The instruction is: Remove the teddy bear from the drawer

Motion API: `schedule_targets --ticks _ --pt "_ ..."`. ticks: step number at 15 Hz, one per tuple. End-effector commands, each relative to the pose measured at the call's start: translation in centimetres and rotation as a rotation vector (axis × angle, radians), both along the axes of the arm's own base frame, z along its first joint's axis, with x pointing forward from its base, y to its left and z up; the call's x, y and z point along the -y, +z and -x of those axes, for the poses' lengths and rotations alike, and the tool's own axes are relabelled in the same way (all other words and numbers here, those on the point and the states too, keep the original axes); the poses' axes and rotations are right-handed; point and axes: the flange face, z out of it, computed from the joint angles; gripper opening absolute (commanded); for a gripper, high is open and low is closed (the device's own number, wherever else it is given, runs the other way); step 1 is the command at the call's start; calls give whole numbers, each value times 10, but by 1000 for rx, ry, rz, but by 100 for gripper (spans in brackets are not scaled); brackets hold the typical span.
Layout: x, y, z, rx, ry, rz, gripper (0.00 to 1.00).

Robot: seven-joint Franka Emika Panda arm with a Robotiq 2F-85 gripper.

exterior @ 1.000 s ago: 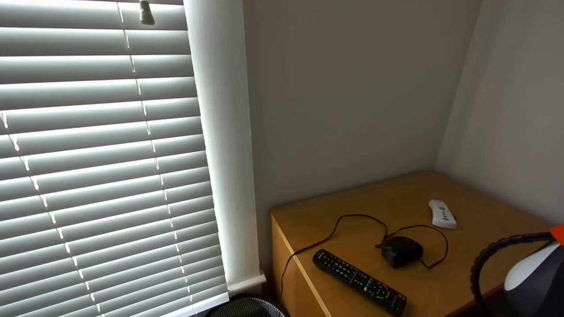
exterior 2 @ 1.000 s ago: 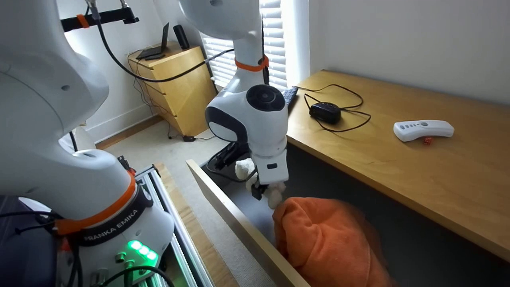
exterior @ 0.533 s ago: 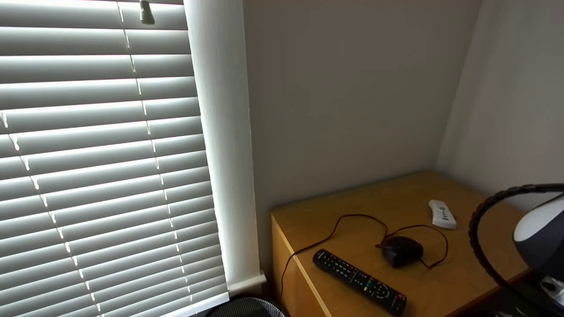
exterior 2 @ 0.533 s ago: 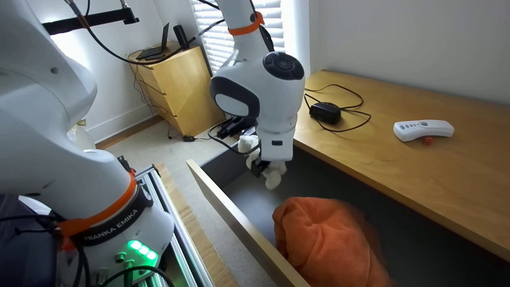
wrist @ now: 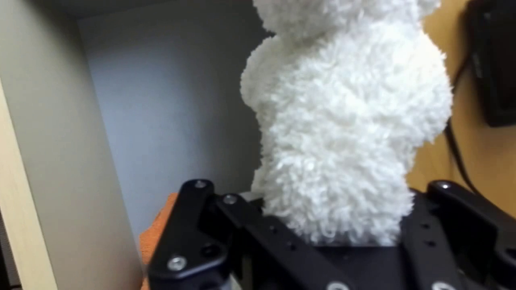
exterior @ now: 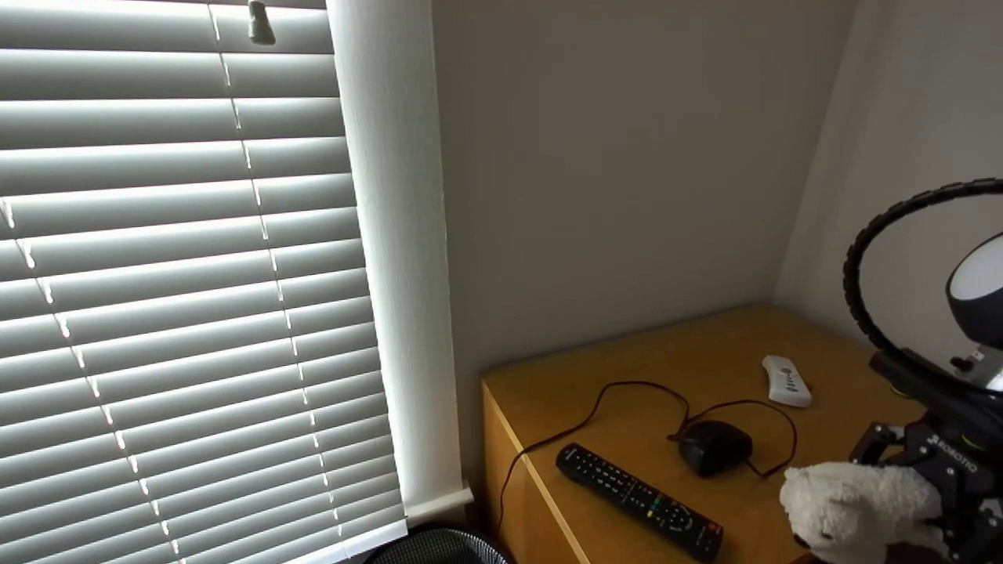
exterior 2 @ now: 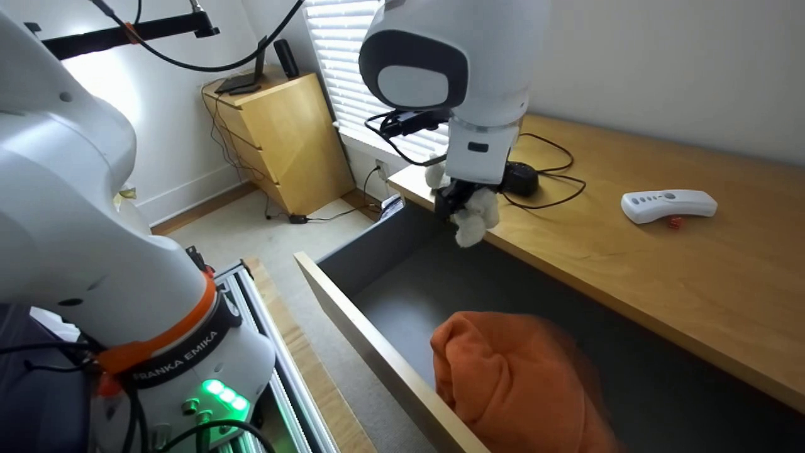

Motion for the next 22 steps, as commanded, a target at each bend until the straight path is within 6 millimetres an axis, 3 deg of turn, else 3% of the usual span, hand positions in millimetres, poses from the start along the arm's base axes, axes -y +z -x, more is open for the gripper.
schedule_targets --ticks 1,2,3,5,12,16,22 --pt "25 32 -20 38 -137 11 0" --pt "36 40 -26 64 -198 12 0" --pt "25 28 -20 45 -119 11 0" --pt "31 33 -23 56 -134 14 0" --pt "24 29 -23 46 -120 11 0" --pt "9 36 -68 134 -250 130 0" --pt "-14 14 -138 204 -484 211 0"
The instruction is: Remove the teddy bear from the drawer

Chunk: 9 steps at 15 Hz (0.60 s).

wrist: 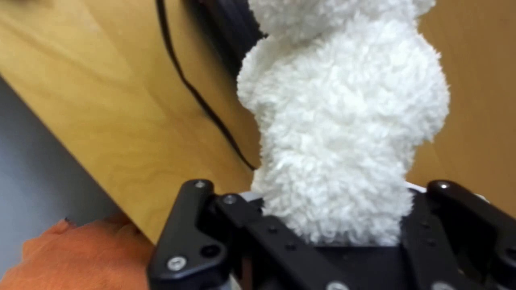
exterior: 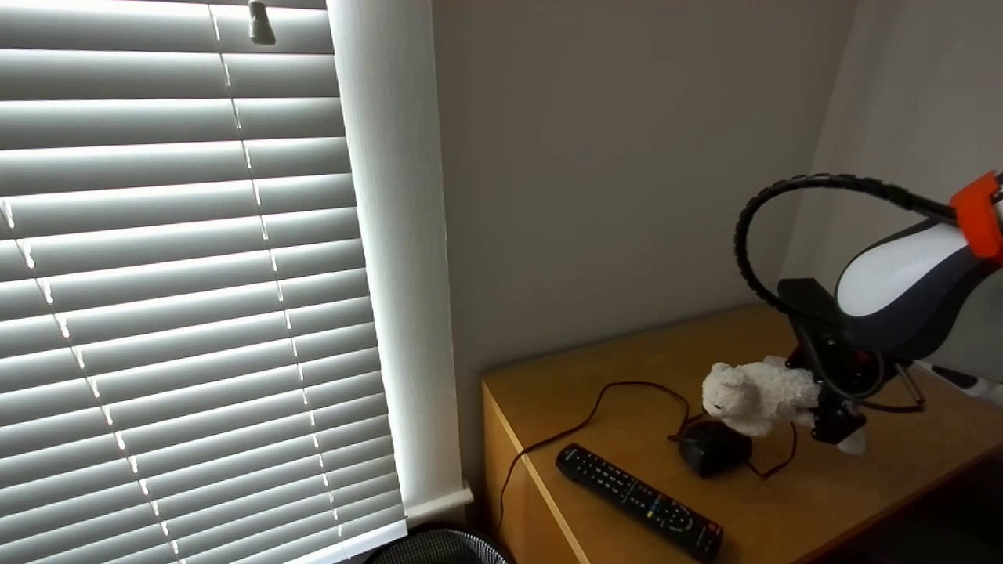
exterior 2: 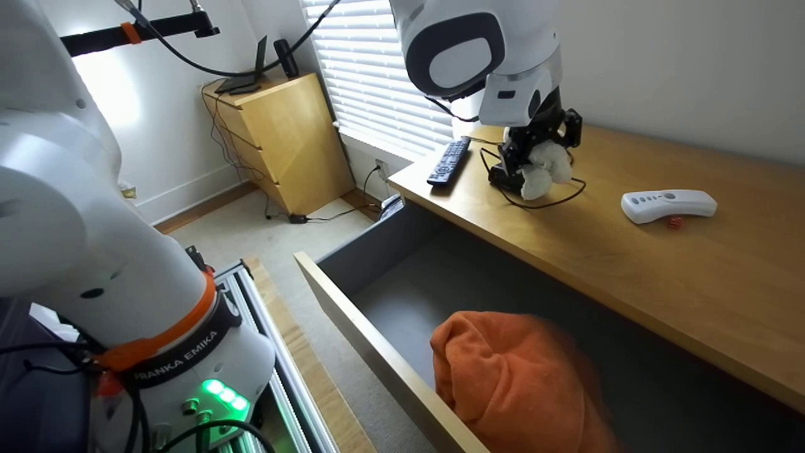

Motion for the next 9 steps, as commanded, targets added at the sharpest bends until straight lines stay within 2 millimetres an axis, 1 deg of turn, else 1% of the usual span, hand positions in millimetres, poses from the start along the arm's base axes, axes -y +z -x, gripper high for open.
schedule_targets --ticks 1,6,9 --pt "0 -15 -46 19 -160 -16 0" --pt "15 -6 -96 24 -369 -107 0" --pt "20 -4 -118 37 -464 -152 0"
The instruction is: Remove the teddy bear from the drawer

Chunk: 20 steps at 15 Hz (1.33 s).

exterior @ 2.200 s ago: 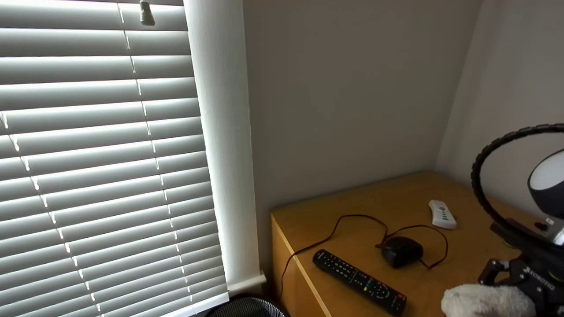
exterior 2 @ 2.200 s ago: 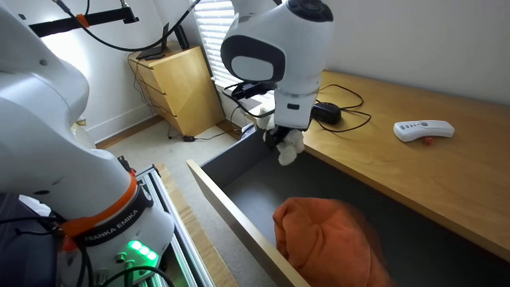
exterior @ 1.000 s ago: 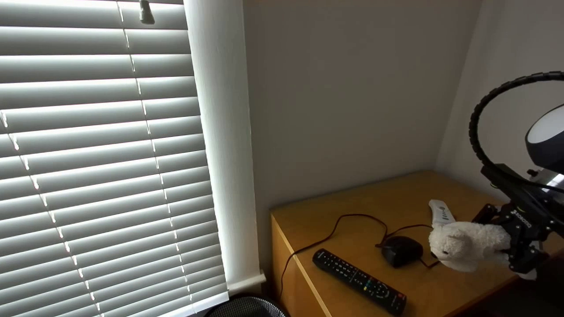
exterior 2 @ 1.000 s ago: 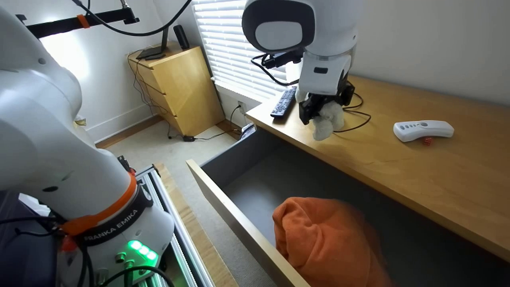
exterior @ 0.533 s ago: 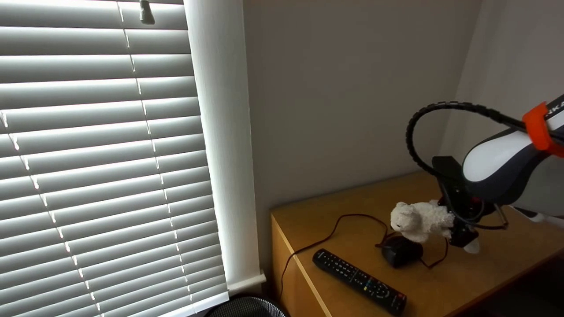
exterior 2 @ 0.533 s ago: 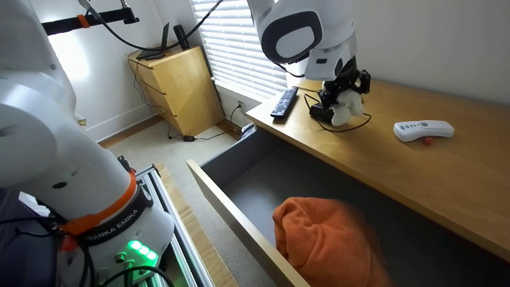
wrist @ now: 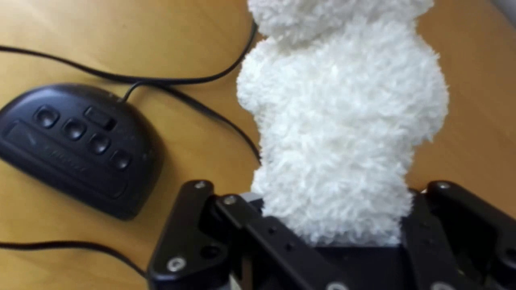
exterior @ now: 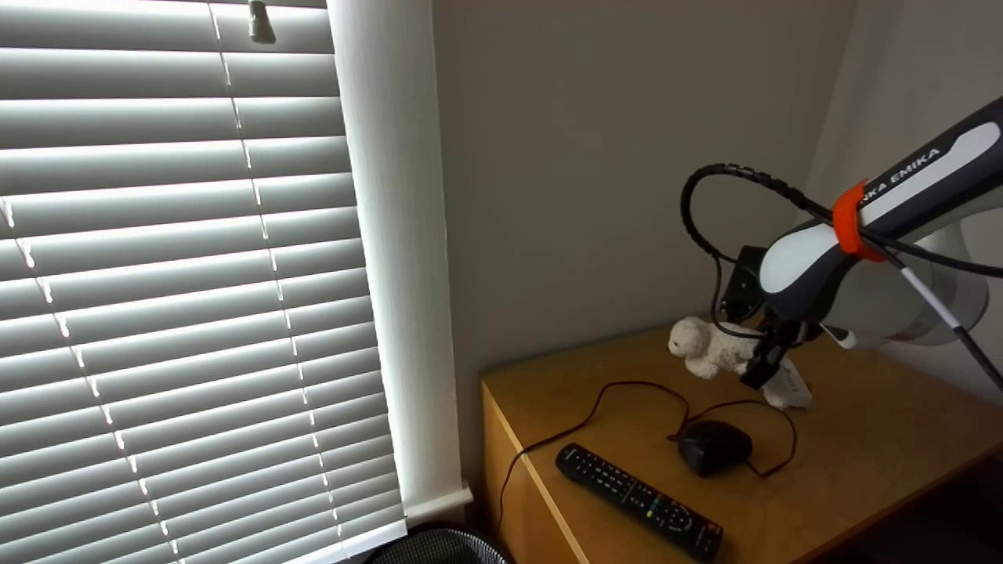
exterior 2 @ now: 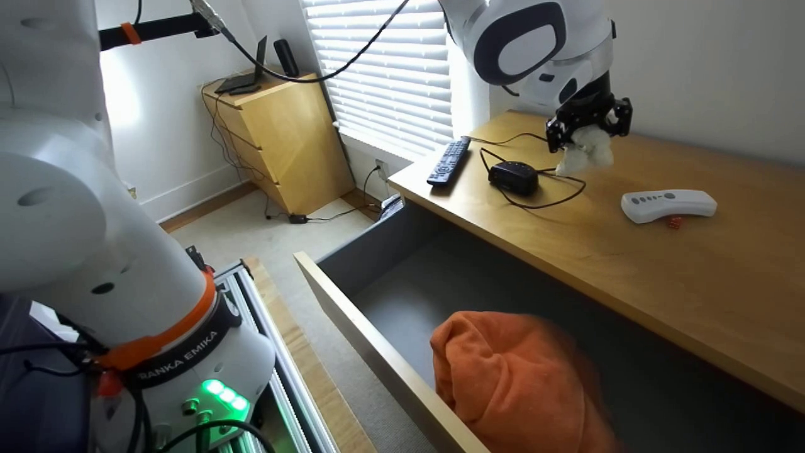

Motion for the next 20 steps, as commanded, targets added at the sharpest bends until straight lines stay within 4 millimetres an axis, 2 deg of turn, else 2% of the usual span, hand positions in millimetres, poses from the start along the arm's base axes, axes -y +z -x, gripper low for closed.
schedule_targets --ticks 1,3,4,5,7,15,17,20 --pt "3 -3 -30 14 -120 -44 0" --pt "0 -5 -39 31 -162 -52 0" --pt "-1 -6 -43 35 -176 -51 18" --pt "0 -8 -47 46 -188 -50 27" --pt "1 -8 -52 52 -208 -54 39" --pt "6 6 -60 74 -182 -12 100" --pt "8 9 -57 47 -171 6 100" --pt "16 27 -47 -11 -184 60 100"
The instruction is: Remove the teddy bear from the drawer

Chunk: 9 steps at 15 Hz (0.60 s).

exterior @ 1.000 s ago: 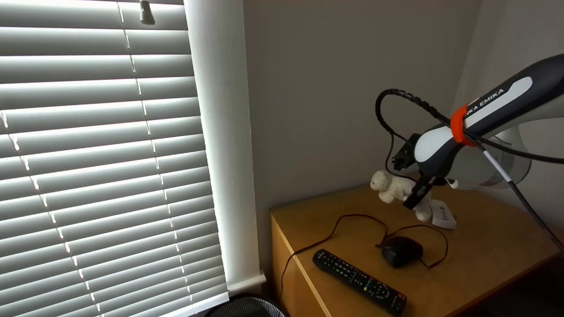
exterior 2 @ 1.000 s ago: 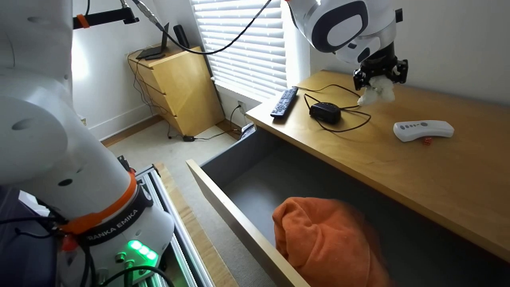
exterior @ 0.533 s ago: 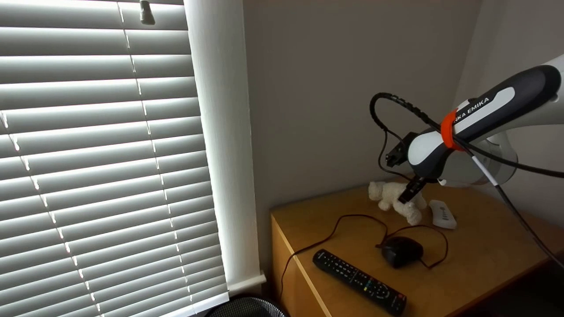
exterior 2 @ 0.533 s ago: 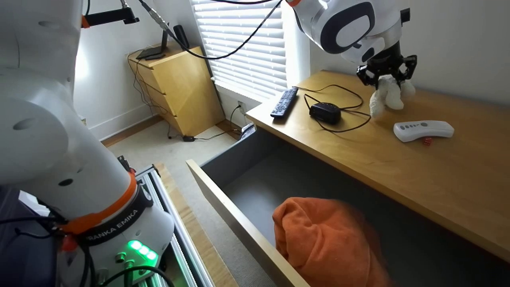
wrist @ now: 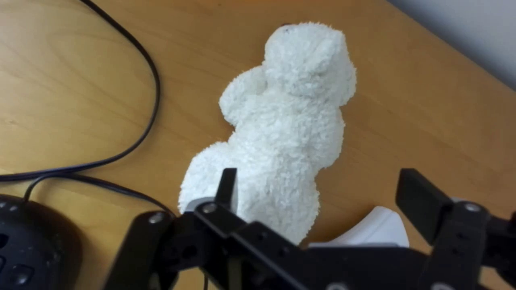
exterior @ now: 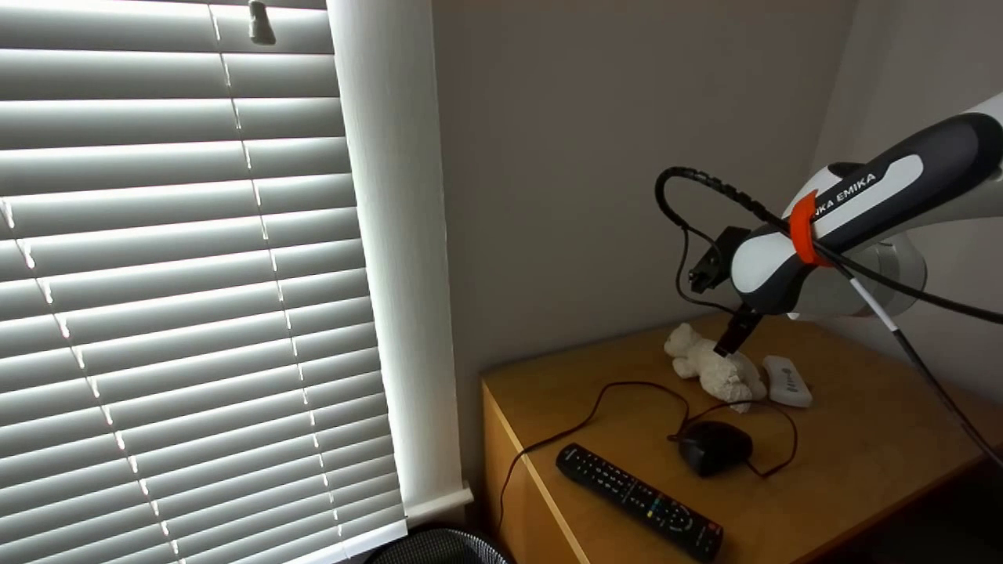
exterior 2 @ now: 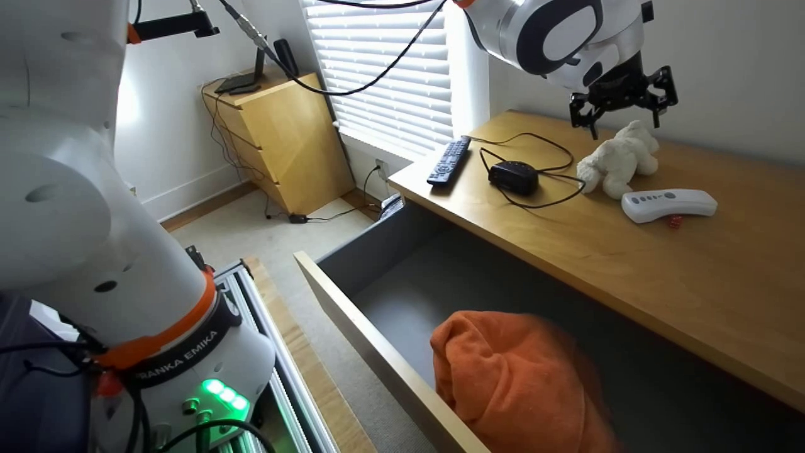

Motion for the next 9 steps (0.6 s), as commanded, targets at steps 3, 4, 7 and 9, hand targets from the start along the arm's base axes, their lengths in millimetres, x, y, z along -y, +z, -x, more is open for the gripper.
schedule_targets --ticks 3,4,7,9 --pt "13 44 31 -151 -70 51 99" --pt "13 55 38 -167 -63 46 100" --pt "7 85 72 -202 -14 24 100" --pt "8 100 98 -233 -8 10 100"
